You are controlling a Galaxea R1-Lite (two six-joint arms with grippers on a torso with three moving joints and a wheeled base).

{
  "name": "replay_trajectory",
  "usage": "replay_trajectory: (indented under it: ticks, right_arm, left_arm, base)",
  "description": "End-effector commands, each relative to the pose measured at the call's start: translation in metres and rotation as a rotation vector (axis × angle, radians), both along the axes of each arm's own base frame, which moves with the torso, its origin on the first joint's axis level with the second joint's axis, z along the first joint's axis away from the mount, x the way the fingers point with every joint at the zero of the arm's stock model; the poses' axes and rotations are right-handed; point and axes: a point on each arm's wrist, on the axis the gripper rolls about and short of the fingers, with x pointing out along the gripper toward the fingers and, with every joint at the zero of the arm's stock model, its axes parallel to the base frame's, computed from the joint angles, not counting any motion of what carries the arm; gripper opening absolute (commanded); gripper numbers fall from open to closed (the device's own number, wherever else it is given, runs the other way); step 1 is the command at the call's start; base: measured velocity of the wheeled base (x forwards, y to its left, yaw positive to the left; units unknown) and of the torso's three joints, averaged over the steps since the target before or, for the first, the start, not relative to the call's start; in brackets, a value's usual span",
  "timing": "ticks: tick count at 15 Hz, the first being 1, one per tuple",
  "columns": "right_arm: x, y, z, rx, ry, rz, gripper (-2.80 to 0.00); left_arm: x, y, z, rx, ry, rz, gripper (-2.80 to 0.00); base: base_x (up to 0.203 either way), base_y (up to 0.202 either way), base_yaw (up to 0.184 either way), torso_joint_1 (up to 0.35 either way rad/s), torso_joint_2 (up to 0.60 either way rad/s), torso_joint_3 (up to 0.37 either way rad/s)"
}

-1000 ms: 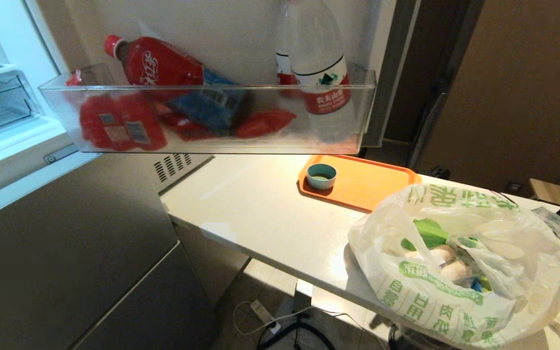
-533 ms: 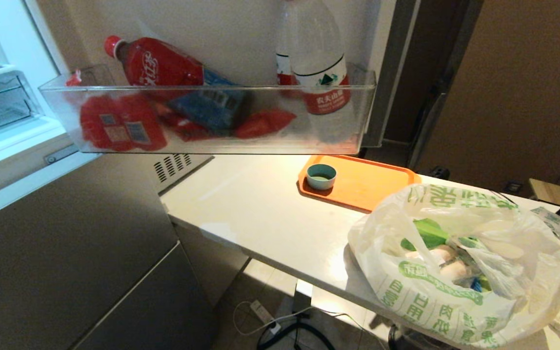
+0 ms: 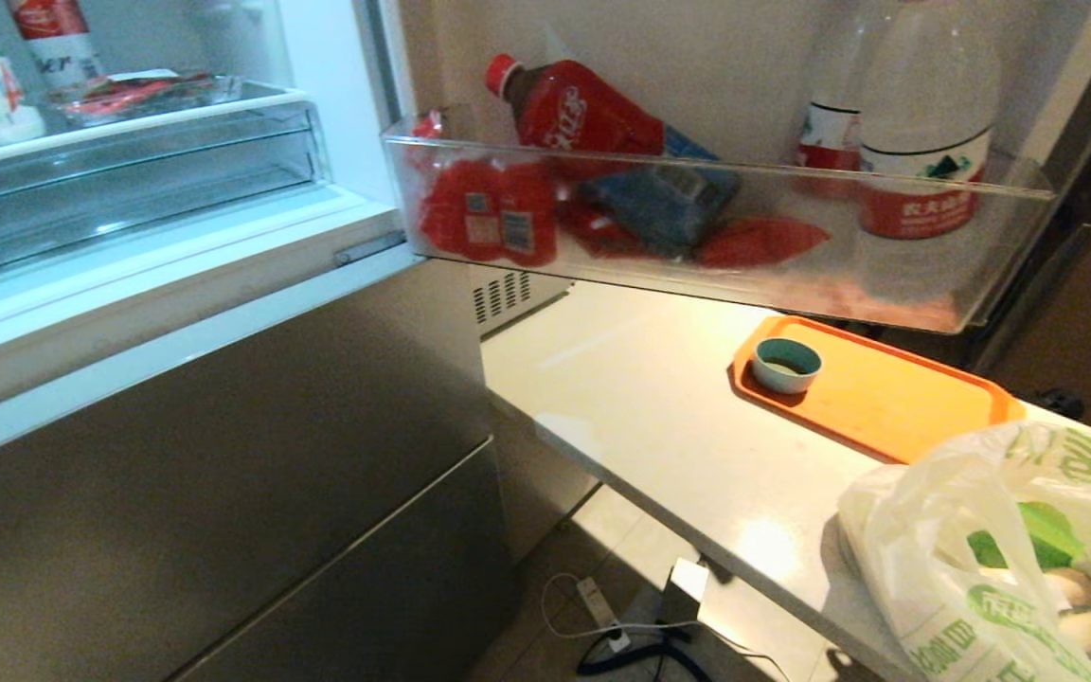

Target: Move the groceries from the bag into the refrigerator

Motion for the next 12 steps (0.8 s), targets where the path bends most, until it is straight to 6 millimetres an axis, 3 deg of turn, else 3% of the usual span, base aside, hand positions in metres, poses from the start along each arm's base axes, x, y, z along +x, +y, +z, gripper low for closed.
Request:
replay_trajectory:
  ticks: [1, 3, 7, 12]
  right_arm:
    - [0.000, 0.000, 0.000, -0.001, 0.000, 0.000, -2.80]
    - [0.000, 0.000, 0.000, -0.001, 0.000, 0.003, -2.80]
    - [0.000, 0.000, 0.000, -0.001, -0.002, 0.003, -2.80]
    - [0.000, 0.000, 0.000, -0.001, 0.000, 0.003, -2.80]
  left_arm:
    - [0.011, 0.006, 0.008, -0.010, 0.027, -0.053, -2.80]
    - [0.026, 0.015, 0.019, -0.009, 0.039, -0.106, -2.80]
    - [0.078, 0.039, 0.041, 0.022, 0.017, -0.254, -2.80]
    - [0.131, 0.032, 0.054, 0.042, 0.021, -0.346, -2.80]
  base:
    - [0.002, -0.011, 0.131, 0.001, 0.00, 0.003]
    - [0.000, -0.004, 0.047, -0.001, 0.00, -0.001]
    - [0.000, 0.000, 0.000, 0.000, 0.00, 0.000]
    - [0.000, 0.000, 0.000, 0.000, 0.00, 0.000]
